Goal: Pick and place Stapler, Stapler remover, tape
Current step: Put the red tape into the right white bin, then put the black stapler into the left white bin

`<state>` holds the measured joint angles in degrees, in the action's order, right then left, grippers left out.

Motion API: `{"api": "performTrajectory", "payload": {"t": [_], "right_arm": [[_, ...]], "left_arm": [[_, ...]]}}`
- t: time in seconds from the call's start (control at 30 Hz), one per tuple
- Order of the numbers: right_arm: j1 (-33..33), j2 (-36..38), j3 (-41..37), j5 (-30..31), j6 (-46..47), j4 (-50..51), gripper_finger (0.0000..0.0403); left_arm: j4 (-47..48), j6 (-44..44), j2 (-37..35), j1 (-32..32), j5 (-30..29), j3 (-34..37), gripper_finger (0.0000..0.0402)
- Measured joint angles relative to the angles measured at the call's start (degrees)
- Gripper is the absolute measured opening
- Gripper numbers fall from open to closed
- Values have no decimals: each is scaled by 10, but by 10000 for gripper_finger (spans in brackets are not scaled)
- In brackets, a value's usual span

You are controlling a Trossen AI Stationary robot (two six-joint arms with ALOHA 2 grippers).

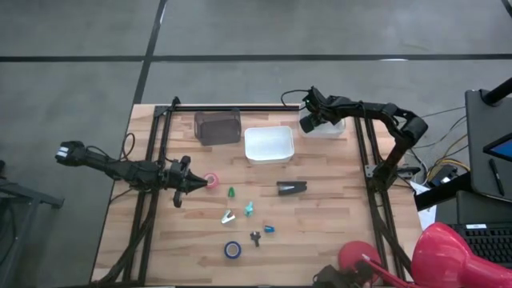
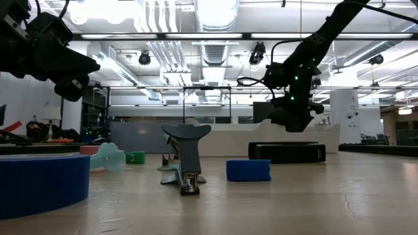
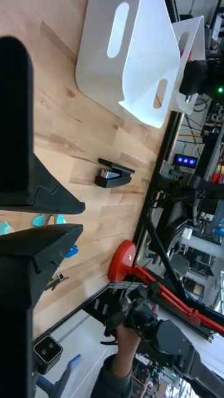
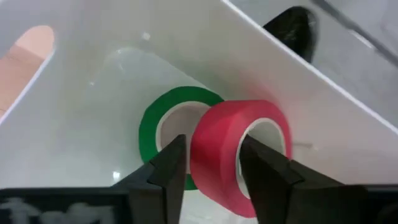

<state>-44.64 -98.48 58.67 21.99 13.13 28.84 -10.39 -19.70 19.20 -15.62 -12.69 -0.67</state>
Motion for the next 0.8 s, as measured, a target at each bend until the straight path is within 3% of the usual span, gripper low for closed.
{"api": "performTrajectory", "payload": {"t": [0.23,0.57,0.8], "right_arm": [[1,14,0,25,-31,4,206],[23,86,-1,16,-35,11,235],[87,148,-15,-97,-37,11,239]], "left_arm": [[0,0,0,0,0,0,39],[0,0,0,0,0,0,39],[0,0,0,0,0,0,39]]}}
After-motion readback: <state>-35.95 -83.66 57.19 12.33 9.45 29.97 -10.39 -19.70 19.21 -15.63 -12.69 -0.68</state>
